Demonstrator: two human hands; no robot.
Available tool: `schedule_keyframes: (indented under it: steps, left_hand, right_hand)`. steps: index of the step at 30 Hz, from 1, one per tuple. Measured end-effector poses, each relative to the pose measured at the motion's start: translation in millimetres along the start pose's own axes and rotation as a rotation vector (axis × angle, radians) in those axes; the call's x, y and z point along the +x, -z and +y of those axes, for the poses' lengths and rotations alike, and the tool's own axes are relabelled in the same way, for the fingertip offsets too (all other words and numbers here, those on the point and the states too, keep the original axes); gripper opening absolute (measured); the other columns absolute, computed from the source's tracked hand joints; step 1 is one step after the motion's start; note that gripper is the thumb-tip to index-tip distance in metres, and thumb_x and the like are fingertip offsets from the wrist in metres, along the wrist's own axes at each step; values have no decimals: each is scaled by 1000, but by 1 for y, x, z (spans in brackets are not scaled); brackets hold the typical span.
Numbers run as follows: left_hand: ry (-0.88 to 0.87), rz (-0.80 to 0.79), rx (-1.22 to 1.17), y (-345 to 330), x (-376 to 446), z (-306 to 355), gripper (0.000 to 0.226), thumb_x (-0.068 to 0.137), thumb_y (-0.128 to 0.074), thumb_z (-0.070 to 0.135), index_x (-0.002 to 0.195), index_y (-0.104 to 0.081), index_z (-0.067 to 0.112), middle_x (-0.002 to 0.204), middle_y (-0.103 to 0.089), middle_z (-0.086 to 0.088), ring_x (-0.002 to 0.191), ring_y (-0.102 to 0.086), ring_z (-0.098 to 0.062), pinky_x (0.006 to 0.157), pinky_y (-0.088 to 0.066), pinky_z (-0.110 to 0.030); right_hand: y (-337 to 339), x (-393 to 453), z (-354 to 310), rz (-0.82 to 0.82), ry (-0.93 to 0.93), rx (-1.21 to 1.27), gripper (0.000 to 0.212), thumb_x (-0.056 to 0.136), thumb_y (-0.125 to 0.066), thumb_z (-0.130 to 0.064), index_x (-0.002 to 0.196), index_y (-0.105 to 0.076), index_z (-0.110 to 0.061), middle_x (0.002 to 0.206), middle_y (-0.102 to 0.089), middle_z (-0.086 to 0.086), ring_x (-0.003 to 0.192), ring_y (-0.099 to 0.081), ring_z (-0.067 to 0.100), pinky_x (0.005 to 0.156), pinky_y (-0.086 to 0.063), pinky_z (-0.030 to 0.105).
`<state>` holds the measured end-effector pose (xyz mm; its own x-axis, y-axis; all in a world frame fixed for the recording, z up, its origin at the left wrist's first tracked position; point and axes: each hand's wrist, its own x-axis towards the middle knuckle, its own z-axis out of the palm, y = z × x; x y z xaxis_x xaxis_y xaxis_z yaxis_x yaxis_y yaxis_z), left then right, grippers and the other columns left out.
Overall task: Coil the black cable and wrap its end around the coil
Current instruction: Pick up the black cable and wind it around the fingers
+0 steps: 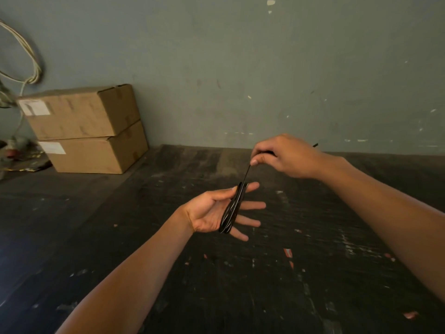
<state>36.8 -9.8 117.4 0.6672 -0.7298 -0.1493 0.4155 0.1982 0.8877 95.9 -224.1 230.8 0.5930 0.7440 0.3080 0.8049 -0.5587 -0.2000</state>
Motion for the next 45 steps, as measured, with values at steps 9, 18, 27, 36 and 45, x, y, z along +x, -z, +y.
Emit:
schedule_keyframes:
  steps: [9, 18, 27, 36, 45]
  left_hand:
    - [-93, -197, 0, -21, 0, 16, 58, 94, -54, 36, 149, -34, 34, 161, -19, -17, 144, -13, -53, 106, -20, -72]
    - [-236, -216, -57, -24, 2, 38, 48, 99, -37, 37, 147, -39, 33, 161, -13, -18, 143, -10, -54, 104, -16, -74]
    - [-391, -194, -254, -22, 13, 34, 45, 102, -33, 39, 145, -42, 31, 160, -19, -20, 142, -6, -56, 105, -11, -75]
    - [-542, 60, -344, -21, 24, 37, 48, 98, -39, 39, 146, -38, 34, 158, -27, -20, 141, -24, -54, 103, -20, -76]
    - [-646, 304, -426, -16, 30, 26, 45, 98, -38, 40, 142, -47, 35, 153, -38, -19, 138, -32, -51, 106, -22, -75]
  right_hand:
    - [-41, -7, 30, 33, -65, 436, 15, 99, -51, -18, 92, -64, -16, 71, -58, -4, 62, -52, 1, 62, -42, 18]
    - [-106, -26, 14, 46, -344, 1146, 31, 104, -38, -26, 100, -65, -11, 79, -50, 11, 65, -45, 14, 63, -45, 31]
    - [-126, -30, -14, 169, -459, 1718, 13, 101, -43, -15, 100, -56, -15, 64, -45, -2, 52, -37, 9, 57, -35, 29]
    - [-137, -31, -44, 244, -480, 1525, 14, 100, -48, -13, 106, -61, -12, 72, -65, 6, 60, -57, 15, 61, -48, 31]
    - [-137, -35, -66, 491, -581, 1388, 25, 98, -49, -5, 116, -40, -19, 84, -66, 11, 62, -59, 10, 58, -50, 22]
